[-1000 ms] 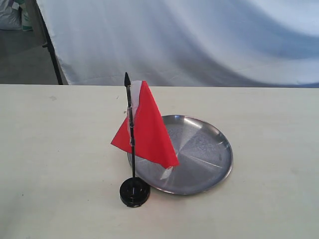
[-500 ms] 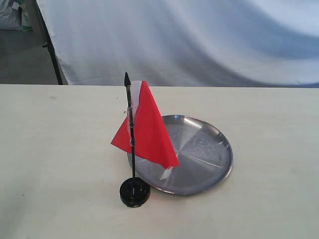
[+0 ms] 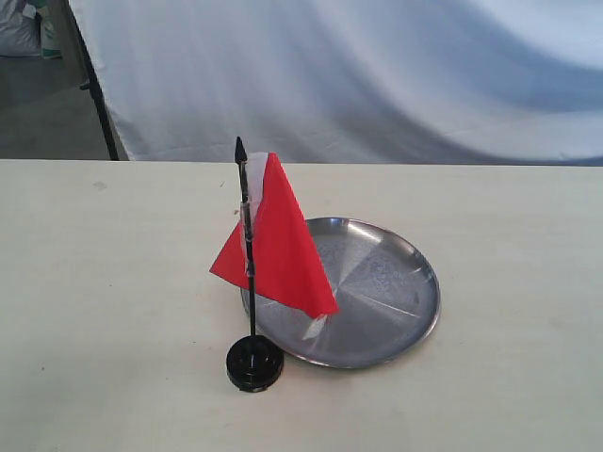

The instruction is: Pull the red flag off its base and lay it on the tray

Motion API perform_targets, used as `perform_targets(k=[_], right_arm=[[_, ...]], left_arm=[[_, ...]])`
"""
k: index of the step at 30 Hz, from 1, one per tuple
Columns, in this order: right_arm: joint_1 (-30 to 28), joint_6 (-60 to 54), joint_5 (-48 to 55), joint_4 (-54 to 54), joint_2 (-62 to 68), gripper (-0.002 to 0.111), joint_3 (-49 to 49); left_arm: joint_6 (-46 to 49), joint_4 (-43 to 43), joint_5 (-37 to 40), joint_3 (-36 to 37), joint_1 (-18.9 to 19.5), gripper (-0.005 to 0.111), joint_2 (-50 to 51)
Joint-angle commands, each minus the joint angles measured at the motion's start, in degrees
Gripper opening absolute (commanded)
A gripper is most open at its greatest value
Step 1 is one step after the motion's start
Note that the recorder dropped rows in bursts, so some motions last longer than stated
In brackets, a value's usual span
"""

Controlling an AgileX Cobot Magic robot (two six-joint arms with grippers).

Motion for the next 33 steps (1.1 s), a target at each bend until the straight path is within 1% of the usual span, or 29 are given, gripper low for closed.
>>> perform_targets(k=[1,3,5,9,12,15,21,26,33], right_arm=[[-0.32,0.15,-0.32,0.16,-0.37,0.000,0.22],[-0.32,0.15,-0.32,0.16,-0.37,0.000,0.22],[-0.32,0.15,-0.32,0.16,-0.37,0.000,0.22],[-0.32,0.15,-0.32,0.16,-0.37,0.000,0.22],[-0.32,0.15,-0.32,0.16,-0.37,0.000,0.22],[-0.32,0.15,-0.32,0.16,-0.37,0.000,0.22],[-0.32,0.15,-0.32,0.16,-0.37,0.000,0.22],[-0.32,0.15,-0.32,0.16,-0.37,0.000,0.22],[-0.32,0.15,-0.32,0.16,-0.37,0.000,0.22]], left_arm=[[-17.69,20.31,-6.13,-9.06,0.16,0.000,7.99],[-23.05,24.44,-11.29,-11.98,0.16,0.000,13.22],[-25.23,26.98,-16.93,-14.26,0.16,0.000,19.58],[-25.50,27.83,-25.30,-15.38,0.16,0.000,32.06],[-25.50,31.76,-28.97,-15.38,0.16,0.000,40.25],[-25.50,36.44,-29.64,-15.38,0.16,0.000,47.95],[-24.96,36.62,-29.56,-15.38,0.16,0.000,60.67],[-15.74,36.85,-29.97,-15.38,0.06,0.000,66.87],[-8.29,36.85,-33.76,-14.38,0.06,0.000,71.81]])
